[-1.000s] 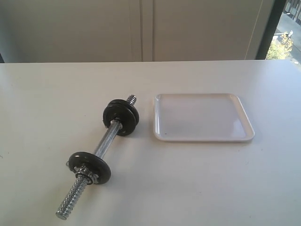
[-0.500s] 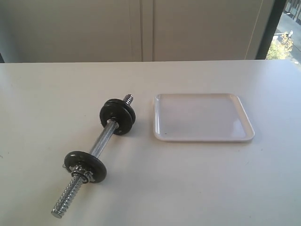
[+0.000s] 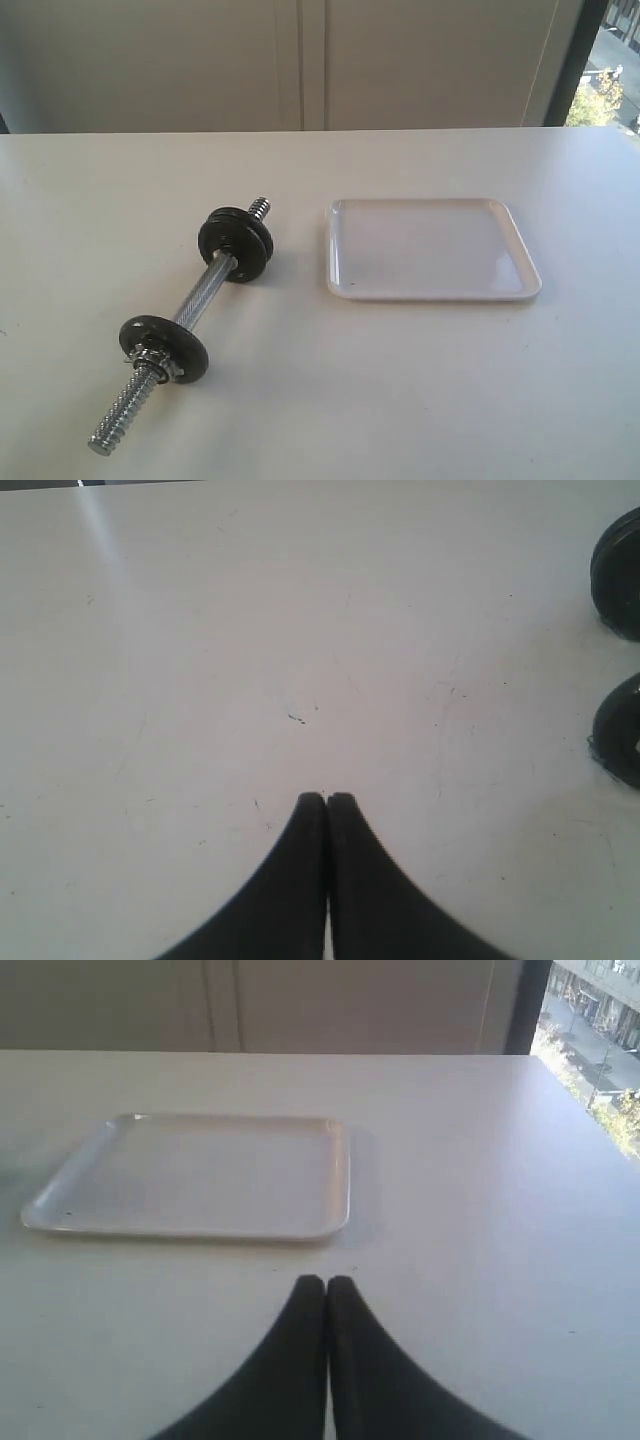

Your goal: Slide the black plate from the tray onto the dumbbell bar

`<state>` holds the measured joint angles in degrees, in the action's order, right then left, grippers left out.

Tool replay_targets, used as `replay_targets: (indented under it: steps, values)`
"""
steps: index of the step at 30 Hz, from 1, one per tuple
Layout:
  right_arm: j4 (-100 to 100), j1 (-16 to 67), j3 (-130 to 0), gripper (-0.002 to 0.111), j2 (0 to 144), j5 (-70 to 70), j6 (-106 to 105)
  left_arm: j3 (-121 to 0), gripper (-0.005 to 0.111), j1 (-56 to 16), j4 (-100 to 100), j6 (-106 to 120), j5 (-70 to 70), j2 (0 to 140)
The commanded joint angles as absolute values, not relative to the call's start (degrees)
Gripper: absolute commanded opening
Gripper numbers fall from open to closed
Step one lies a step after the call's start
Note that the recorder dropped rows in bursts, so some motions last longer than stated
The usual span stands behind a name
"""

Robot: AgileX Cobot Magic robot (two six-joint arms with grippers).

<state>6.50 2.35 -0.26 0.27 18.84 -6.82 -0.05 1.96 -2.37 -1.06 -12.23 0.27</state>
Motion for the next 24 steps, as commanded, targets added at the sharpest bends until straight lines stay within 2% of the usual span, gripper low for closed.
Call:
replay_targets:
  steps: [1,3,8,16,24]
  values:
    - [-0.35,2.20,0.00,0.000,0.00,17.69,-6.62,0.00,0.000,1.59,-3.17,-1.06,-12.09,0.00]
    - [-8.14,2.20,0.00,0.000,0.00,17.69,-6.62,0.00,0.000,1.59,-3.17,-1.06,-12.09,0.00]
    - [-8.67,2.20,0.00,0.000,0.00,17.69,-6.62,0.00,0.000,1.59,-3.17,-1.06,-12.09,0.00]
    - [2.45,2.20,0.00,0.000,0.00,17.69,-6.62,0.00,0.000,1.59,-3.17,-1.06,-12.09,0.00]
    - [2.59,2.20,0.00,0.000,0.00,17.69,-6.62,0.00,0.000,1.59,-3.17,-1.06,-12.09,0.00]
